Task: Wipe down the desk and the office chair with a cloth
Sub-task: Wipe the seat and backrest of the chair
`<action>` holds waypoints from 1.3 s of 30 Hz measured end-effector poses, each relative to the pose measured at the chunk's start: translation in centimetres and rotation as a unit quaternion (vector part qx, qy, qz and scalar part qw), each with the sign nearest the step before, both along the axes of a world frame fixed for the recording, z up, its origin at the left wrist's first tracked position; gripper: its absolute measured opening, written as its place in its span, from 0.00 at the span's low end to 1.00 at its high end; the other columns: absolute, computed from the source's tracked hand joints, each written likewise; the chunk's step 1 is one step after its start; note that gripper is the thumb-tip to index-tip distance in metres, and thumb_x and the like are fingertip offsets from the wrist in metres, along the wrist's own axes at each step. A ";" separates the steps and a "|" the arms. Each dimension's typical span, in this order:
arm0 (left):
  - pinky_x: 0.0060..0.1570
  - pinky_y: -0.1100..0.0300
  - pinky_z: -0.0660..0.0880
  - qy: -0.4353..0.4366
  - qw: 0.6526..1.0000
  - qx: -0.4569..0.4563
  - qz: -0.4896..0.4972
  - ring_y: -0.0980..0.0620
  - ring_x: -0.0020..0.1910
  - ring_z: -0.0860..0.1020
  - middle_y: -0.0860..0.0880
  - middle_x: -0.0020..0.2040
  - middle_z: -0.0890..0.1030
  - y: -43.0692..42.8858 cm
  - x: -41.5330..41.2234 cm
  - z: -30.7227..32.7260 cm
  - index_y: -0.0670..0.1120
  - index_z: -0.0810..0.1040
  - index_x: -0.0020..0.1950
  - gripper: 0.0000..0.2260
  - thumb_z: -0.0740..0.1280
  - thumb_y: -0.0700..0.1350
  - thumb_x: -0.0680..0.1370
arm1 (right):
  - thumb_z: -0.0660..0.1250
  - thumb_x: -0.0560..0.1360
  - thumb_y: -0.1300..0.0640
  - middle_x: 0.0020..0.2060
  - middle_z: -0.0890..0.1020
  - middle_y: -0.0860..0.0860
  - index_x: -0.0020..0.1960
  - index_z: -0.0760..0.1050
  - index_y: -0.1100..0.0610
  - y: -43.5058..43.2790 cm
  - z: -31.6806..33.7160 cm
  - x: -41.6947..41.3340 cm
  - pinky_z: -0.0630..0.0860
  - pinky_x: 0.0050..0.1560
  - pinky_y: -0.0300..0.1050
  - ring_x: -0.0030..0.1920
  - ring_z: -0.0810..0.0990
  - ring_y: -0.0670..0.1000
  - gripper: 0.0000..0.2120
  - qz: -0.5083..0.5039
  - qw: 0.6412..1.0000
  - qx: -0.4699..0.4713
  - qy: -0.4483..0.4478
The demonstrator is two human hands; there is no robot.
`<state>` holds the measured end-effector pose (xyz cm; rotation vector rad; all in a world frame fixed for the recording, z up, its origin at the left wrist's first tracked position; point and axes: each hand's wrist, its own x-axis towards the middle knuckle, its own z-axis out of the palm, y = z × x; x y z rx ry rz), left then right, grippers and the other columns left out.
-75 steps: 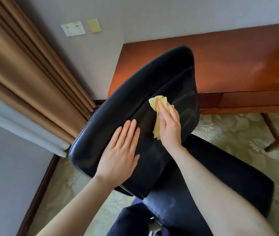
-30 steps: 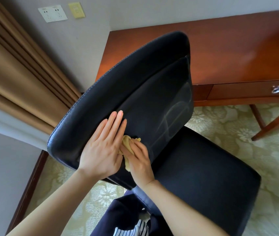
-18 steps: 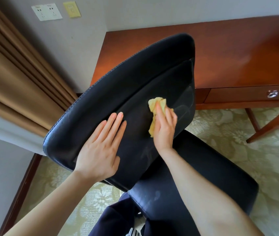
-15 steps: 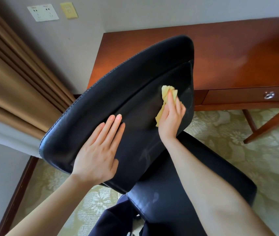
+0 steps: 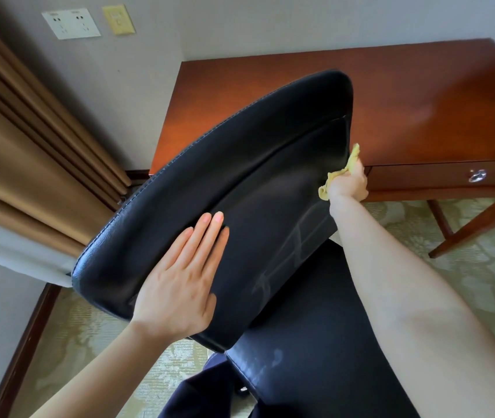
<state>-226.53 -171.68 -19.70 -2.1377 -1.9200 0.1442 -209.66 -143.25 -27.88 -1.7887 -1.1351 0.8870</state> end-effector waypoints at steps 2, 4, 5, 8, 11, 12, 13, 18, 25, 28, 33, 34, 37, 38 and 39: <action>0.75 0.50 0.47 0.000 1.000 0.001 -0.001 0.42 0.76 0.52 0.38 0.76 0.56 0.1 -0.2 0.0 0.37 0.61 0.74 0.37 0.55 0.47 0.65 | 0.50 0.81 0.63 0.67 0.71 0.52 0.75 0.60 0.46 -1.8 -1.0 -0.2 0.69 0.63 0.40 0.65 0.69 0.57 0.24 0.003 1.000 -0.027 0.002; 0.75 0.50 0.47 0.001 1.000 -0.001 -0.001 0.41 0.76 0.52 0.38 0.76 0.55 0.2 -0.3 0.1 0.36 0.61 0.74 0.37 0.56 0.47 0.65 | 0.51 0.82 0.64 0.71 0.67 0.54 0.76 0.57 0.50 -4.0 -1.9 -1.1 0.64 0.69 0.49 0.69 0.66 0.58 0.24 -0.003 0.999 -0.028 0.014; 0.75 0.50 0.46 0.001 1.000 -0.001 -0.001 0.41 0.76 0.52 0.38 0.76 0.55 0.2 -0.3 0.1 0.36 0.61 0.74 0.37 0.56 0.47 0.65 | 0.52 0.81 0.64 0.71 0.66 0.54 0.75 0.58 0.51 -5.3 -2.3 -1.8 0.63 0.69 0.47 0.69 0.66 0.57 0.24 -0.011 1.000 -0.019 0.017; 0.75 0.50 0.46 0.007 1.000 -0.004 -0.001 0.41 0.76 0.51 0.38 0.76 0.55 0.1 -0.3 0.0 0.36 0.60 0.74 0.37 0.56 0.47 0.66 | 0.55 0.79 0.69 0.69 0.70 0.58 0.73 0.64 0.57 -10.4 -3.0 -3.9 0.61 0.63 0.35 0.66 0.71 0.59 0.23 -0.024 0.998 0.063 0.008; 0.75 0.49 0.46 0.007 1.000 -0.005 0.000 0.41 0.76 0.52 0.37 0.76 0.55 -0.1 -0.2 0.0 0.36 0.60 0.74 0.37 0.56 0.47 0.65 | 0.58 0.76 0.74 0.65 0.73 0.63 0.69 0.68 0.65 -15.5 -3.0 -5.7 0.65 0.62 0.41 0.60 0.75 0.63 0.21 0.005 0.989 0.146 0.009; 0.75 0.49 0.47 0.009 1.000 -0.006 0.000 0.41 0.76 0.52 0.37 0.76 0.55 -0.2 -0.2 0.0 0.36 0.60 0.74 0.37 0.56 0.47 0.65 | 0.59 0.76 0.74 0.65 0.73 0.62 0.68 0.69 0.65 -17.0 -2.9 -6.2 0.67 0.63 0.45 0.60 0.75 0.63 0.21 0.017 0.988 0.155 0.015; 0.75 0.49 0.47 0.011 1.000 -0.008 0.001 0.41 0.76 0.52 0.37 0.76 0.55 -0.2 -0.3 0.0 0.36 0.61 0.74 0.37 0.56 0.47 0.66 | 0.59 0.76 0.74 0.66 0.73 0.62 0.69 0.69 0.64 -18.3 -2.8 -6.6 0.67 0.64 0.48 0.61 0.74 0.63 0.21 0.031 0.987 0.157 0.020; 0.74 0.49 0.49 0.010 1.000 -0.010 0.001 0.41 0.76 0.54 0.37 0.76 0.57 -0.1 -0.1 0.3 0.37 0.62 0.74 0.37 0.56 0.47 0.66 | 0.61 0.77 0.70 0.69 0.70 0.55 0.70 0.65 0.57 -24.4 -2.1 -8.5 0.65 0.67 0.50 0.65 0.69 0.57 0.24 0.112 0.975 0.186 0.038; 0.74 0.50 0.49 0.001 1.000 0.015 -0.005 0.40 0.75 0.56 0.38 0.75 0.58 -0.5 0.4 0.4 0.36 0.64 0.73 0.33 0.52 0.46 0.69 | 0.58 0.79 0.57 0.63 0.74 0.51 0.65 0.74 0.58 -27.6 -2.7 -8.9 0.65 0.68 0.41 0.61 0.68 0.50 0.16 0.191 0.930 0.315 0.006; 0.74 0.49 0.49 0.019 1.000 0.010 -0.006 0.40 0.76 0.54 0.38 0.76 0.56 -0.5 0.2 0.2 0.37 0.61 0.74 0.36 0.55 0.46 0.66 | 0.53 0.82 0.54 0.61 0.75 0.53 0.63 0.75 0.58 -25.0 -2.9 -7.9 0.63 0.68 0.38 0.59 0.69 0.53 0.17 0.202 0.919 0.338 -0.029; 0.74 0.48 0.48 0.039 0.999 0.014 -0.008 0.40 0.76 0.53 0.38 0.76 0.55 -0.3 0.0 -0.3 0.38 0.60 0.75 0.37 0.55 0.47 0.66 | 0.59 0.78 0.65 0.63 0.74 0.60 0.65 0.73 0.60 -18.4 -2.8 -6.2 0.68 0.65 0.49 0.60 0.69 0.59 0.17 0.161 0.929 0.327 -0.071; 0.74 0.48 0.48 0.043 0.999 0.016 -0.009 0.40 0.76 0.52 0.38 0.77 0.55 -0.2 0.0 -0.4 0.38 0.60 0.75 0.36 0.55 0.47 0.66 | 0.60 0.77 0.67 0.64 0.74 0.61 0.66 0.72 0.59 -17.0 -2.6 -6.0 0.68 0.64 0.51 0.60 0.70 0.61 0.18 0.149 0.934 0.317 -0.071; 0.75 0.47 0.47 0.053 0.998 0.017 -0.009 0.40 0.77 0.50 0.38 0.77 0.53 -0.2 0.0 -0.7 0.38 0.58 0.76 0.36 0.54 0.48 0.68 | 0.59 0.77 0.69 0.68 0.70 0.58 0.69 0.69 0.58 -13.7 -1.6 -4.9 0.64 0.66 0.41 0.61 0.69 0.60 0.22 0.120 0.945 0.295 -0.070; 0.75 0.47 0.46 0.058 0.998 0.018 -0.009 0.40 0.77 0.50 0.38 0.77 0.52 -0.3 -0.1 -0.8 0.38 0.57 0.76 0.36 0.55 0.48 0.69 | 0.59 0.77 0.69 0.69 0.69 0.57 0.70 0.68 0.58 -12.6 -1.2 -4.5 0.60 0.66 0.34 0.63 0.68 0.58 0.22 0.106 0.948 0.292 -0.069; 0.75 0.47 0.46 0.061 0.998 0.017 -0.007 0.40 0.77 0.50 0.38 0.77 0.52 -0.3 -0.1 -0.9 0.38 0.57 0.76 0.36 0.57 0.47 0.69 | 0.58 0.77 0.70 0.70 0.69 0.57 0.70 0.68 0.58 -11.3 -0.7 -4.2 0.56 0.65 0.29 0.64 0.68 0.56 0.22 0.094 0.951 0.287 -0.067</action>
